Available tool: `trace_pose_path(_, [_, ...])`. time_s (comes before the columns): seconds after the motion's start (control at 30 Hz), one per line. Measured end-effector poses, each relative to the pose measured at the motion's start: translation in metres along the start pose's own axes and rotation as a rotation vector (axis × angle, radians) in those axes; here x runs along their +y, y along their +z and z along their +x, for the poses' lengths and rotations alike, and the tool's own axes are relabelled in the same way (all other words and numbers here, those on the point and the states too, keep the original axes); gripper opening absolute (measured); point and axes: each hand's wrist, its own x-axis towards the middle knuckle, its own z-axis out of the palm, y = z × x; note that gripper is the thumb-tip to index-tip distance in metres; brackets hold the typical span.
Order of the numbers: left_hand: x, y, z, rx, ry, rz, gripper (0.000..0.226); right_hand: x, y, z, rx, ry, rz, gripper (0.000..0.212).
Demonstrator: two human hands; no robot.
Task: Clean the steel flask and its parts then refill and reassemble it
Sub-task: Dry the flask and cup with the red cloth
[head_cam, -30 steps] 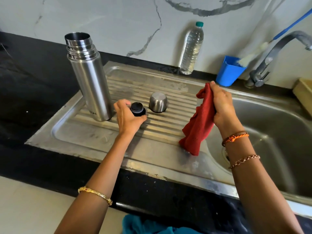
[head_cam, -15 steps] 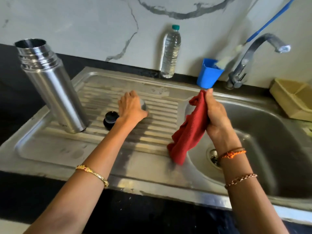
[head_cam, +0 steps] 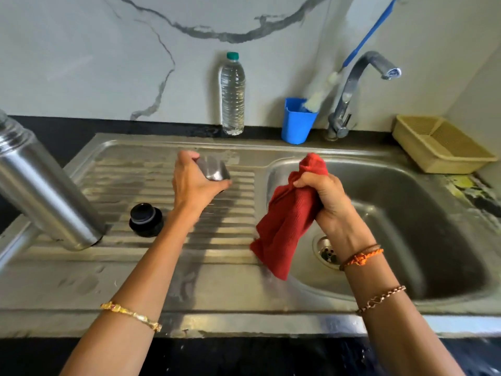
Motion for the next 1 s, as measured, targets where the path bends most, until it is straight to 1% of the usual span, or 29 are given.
trace_pose_path(0.07, [0.020, -0.003, -0.005, -0.040, 0.057, -0.178, 0.078, -0.022, -0.001, -0.003, -0.065, -0.052, 0.018, 0.016])
trace_pose_path(0.13, [0.040, -0.006, -0.012, -0.164, 0.103, -0.343, 0.075, -0.044, -0.004, -0.005, -0.078, -0.145, 0.130, 0.022])
trace_pose_path(0.2, [0.059, -0.006, -0.023, -0.293, 0.139, -0.502, 0.071, -0.058, -0.010, -0.002, -0.024, -0.196, 0.337, 0.030])
trace_pose_path(0.27, [0.073, -0.002, -0.034, -0.390, 0.174, -0.595, 0.068, -0.059, -0.021, 0.003, 0.004, -0.138, 0.537, 0.033])
trace_pose_path(0.3, [0.078, 0.000, -0.039, -0.435, 0.195, -0.607, 0.068, -0.056, -0.025, 0.004, 0.019, -0.079, 0.564, 0.036])
trace_pose_path(0.4, [0.084, 0.011, -0.048, -0.524, 0.256, -0.543, 0.072, -0.032, -0.027, 0.004, 0.107, 0.033, 0.471, 0.042])
trace_pose_path(0.47, [0.086, 0.020, -0.052, -0.518, 0.272, -0.524, 0.077, -0.016, -0.026, -0.001, 0.154, 0.027, 0.438, 0.047])
trace_pose_path(0.53, [0.094, 0.032, -0.056, -0.456, 0.228, -0.622, 0.080, -0.011, -0.029, -0.004, 0.168, -0.003, 0.447, 0.053])
trace_pose_path(0.6, [0.107, 0.044, -0.060, -0.357, 0.167, -0.758, 0.071, -0.015, -0.034, -0.008, 0.133, 0.032, 0.496, 0.054])
trace_pose_path(0.67, [0.121, 0.053, -0.065, -0.311, 0.145, -0.862, 0.055, -0.019, -0.041, -0.008, 0.050, 0.073, 0.585, 0.050])
trace_pose_path(0.73, [0.129, 0.061, -0.071, -0.320, 0.151, -0.905, 0.048, -0.019, -0.042, -0.011, 0.022, 0.068, 0.647, 0.056])
trace_pose_path(0.83, [0.134, 0.070, -0.076, -0.354, 0.230, -0.825, 0.056, -0.021, -0.045, -0.006, 0.041, 0.074, 0.704, 0.060])
trace_pose_path(0.9, [0.138, 0.072, -0.074, -0.338, 0.248, -0.811, 0.057, -0.028, -0.047, -0.004, 0.072, 0.035, 0.685, 0.054])
trace_pose_path(0.97, [0.141, 0.068, -0.068, -0.310, 0.181, -0.874, 0.057, -0.037, -0.052, -0.005, 0.107, -0.034, 0.592, 0.047])
trace_pose_path(1.0, [0.140, 0.065, -0.065, -0.289, 0.147, -0.881, 0.059, -0.042, -0.054, -0.005, 0.160, -0.083, 0.522, 0.044])
